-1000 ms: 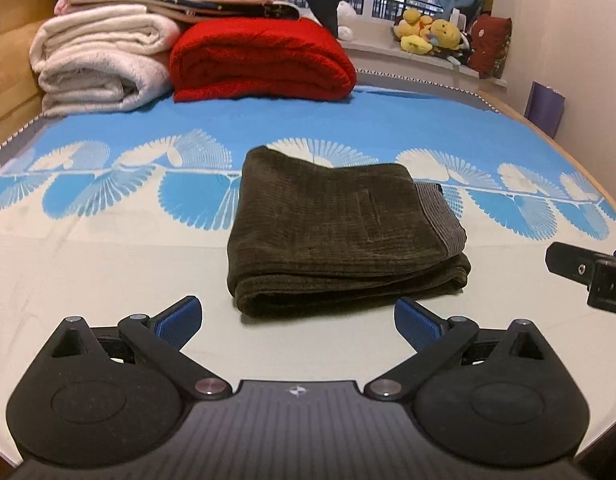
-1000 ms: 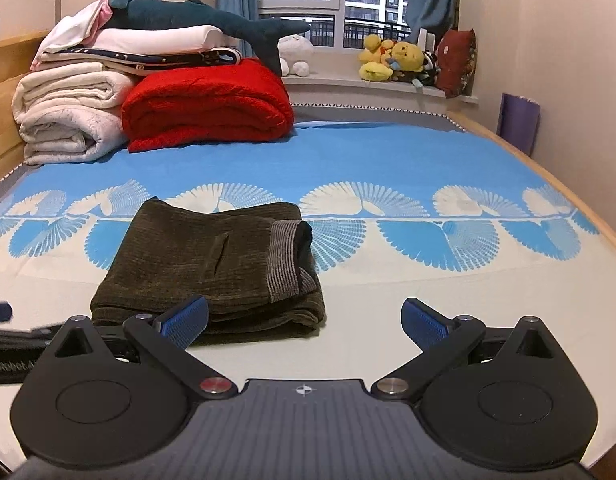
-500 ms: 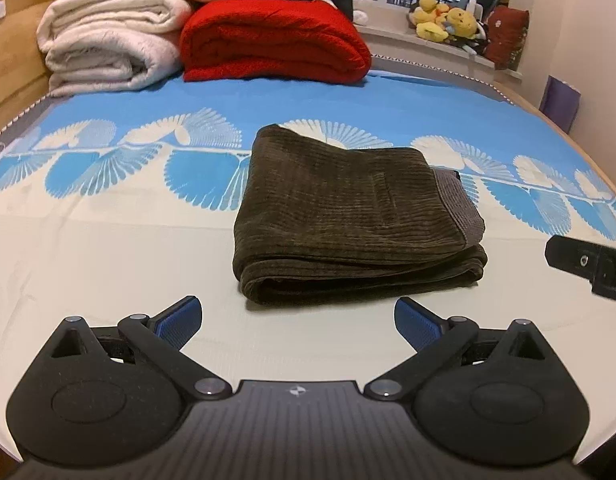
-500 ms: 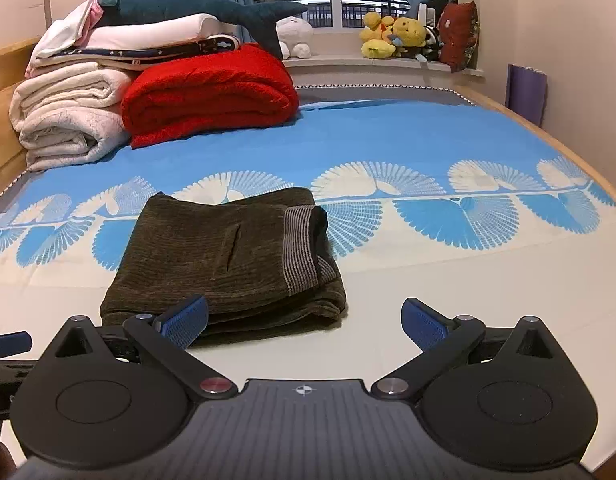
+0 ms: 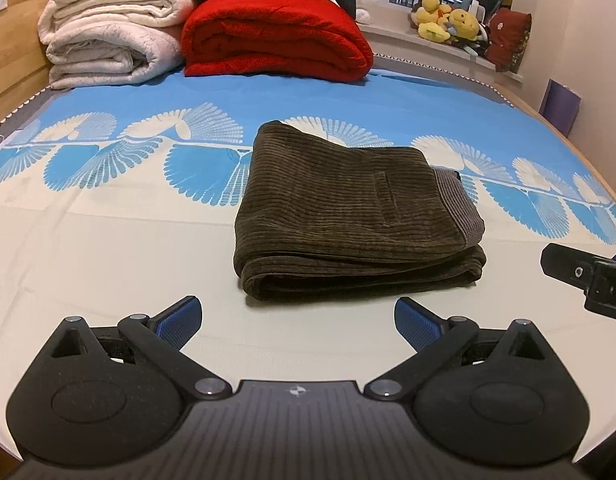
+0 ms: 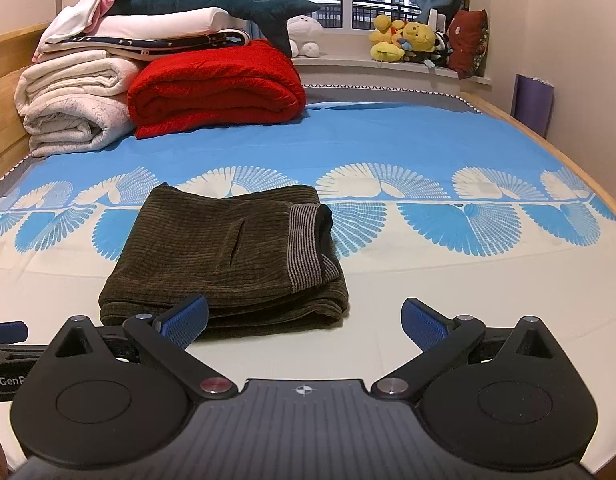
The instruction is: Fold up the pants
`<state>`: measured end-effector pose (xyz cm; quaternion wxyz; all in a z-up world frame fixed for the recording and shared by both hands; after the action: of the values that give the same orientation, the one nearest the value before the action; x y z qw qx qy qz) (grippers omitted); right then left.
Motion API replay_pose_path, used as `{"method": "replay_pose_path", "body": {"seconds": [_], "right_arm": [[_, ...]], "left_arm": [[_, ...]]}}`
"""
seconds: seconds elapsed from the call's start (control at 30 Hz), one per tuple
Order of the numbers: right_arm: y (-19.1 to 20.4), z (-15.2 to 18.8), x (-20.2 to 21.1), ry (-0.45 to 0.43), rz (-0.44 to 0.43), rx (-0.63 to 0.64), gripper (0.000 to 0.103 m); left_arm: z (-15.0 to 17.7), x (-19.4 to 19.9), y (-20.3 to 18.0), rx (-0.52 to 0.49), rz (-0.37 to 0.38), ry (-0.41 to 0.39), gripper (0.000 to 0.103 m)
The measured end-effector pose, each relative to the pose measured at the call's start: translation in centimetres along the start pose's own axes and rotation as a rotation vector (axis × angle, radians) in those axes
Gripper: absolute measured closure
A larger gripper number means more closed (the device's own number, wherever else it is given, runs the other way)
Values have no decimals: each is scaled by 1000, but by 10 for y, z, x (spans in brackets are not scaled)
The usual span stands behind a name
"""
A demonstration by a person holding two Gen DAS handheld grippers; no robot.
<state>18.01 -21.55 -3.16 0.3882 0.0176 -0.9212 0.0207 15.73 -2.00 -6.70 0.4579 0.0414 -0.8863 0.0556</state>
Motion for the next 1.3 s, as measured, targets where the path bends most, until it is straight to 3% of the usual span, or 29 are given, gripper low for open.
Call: {"method": "replay_pose_path", "body": {"seconds": [1.3], "right_arm": [[-3, 0, -1, 0, 0, 0, 1]], "left_arm": [[0, -1, -10, -50, 14, -18, 1]]}}
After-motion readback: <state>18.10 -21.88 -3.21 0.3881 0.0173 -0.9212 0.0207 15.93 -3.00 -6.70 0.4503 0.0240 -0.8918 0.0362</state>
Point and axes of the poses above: each gripper's, at about its wrist camera, not at the fingertips, and x roughly against the way its jaws point, y to its left, z to its underside, the point moved 10 cm from there along -x, roughly the way its jaws point, and after that the axes turned 9 degrees about y, right-handed, at the moved point
